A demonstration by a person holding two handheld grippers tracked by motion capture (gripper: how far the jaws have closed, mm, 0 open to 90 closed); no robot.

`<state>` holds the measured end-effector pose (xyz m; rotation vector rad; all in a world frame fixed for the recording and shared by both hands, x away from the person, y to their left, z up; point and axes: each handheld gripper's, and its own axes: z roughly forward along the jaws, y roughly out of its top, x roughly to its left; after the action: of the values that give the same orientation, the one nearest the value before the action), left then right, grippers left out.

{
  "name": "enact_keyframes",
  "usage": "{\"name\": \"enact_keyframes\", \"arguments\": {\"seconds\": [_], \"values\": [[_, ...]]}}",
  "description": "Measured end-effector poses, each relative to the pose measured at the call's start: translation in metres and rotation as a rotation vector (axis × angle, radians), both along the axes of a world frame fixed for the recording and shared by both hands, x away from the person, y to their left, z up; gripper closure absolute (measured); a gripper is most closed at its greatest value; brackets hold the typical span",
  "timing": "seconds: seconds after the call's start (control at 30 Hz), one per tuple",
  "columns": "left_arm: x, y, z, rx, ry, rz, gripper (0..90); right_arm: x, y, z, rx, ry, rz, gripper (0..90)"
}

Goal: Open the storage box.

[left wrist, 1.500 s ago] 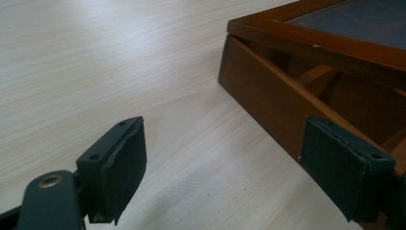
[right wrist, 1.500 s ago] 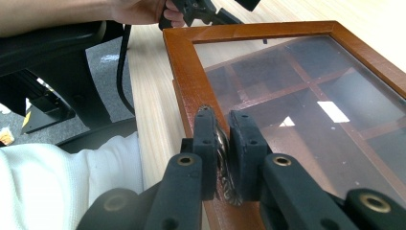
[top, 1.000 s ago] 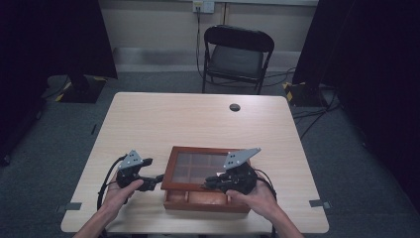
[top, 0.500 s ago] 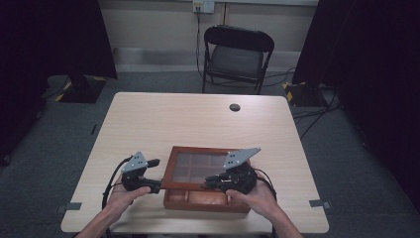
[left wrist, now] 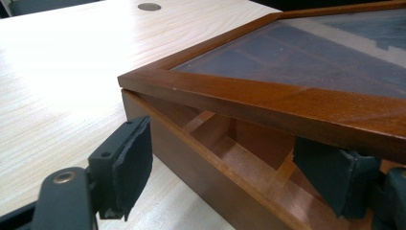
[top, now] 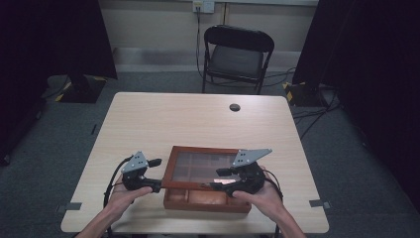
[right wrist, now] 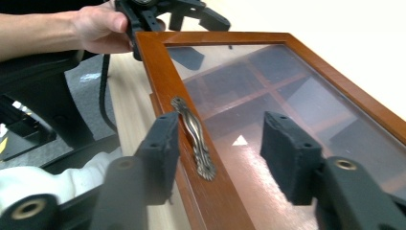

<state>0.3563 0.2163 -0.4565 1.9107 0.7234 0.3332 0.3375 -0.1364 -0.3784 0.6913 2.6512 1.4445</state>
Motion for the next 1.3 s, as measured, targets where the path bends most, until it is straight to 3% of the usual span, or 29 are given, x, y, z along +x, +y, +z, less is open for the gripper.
{"name": "enact_keyframes", "arguments": {"seconds": [0.13,0.47,0.7,0.73,1.07,1.1,1.3], "values": [[0.000,0.000,0.004,0.002,-0.002,-0.002,23.2,-0.005,-0.006,0.001,-0.016,-0.026,-0.019,33.0],[0.000,-0.004,0.015,-0.023,-0.025,-0.027,24.4,-0.004,-0.025,-0.004,-0.007,-0.030,-0.064,22.0],[0.002,-0.004,0.022,-0.046,-0.019,-0.046,32.2,-0.001,-0.033,-0.003,-0.016,-0.043,-0.098,20.0],[0.002,-0.005,0.023,-0.063,0.000,-0.051,33.1,0.000,-0.034,-0.003,-0.019,-0.041,-0.100,20.1],[0.006,-0.004,0.030,-0.052,0.016,-0.065,37.6,0.004,-0.043,-0.002,-0.026,-0.039,-0.120,20.6],[0.006,-0.004,0.030,-0.072,0.023,-0.060,39.6,0.005,-0.044,-0.001,-0.037,-0.046,-0.127,21.1],[0.012,-0.005,0.037,-0.076,0.022,-0.059,41.5,0.007,-0.050,0.002,-0.009,-0.061,-0.150,22.7]]}}
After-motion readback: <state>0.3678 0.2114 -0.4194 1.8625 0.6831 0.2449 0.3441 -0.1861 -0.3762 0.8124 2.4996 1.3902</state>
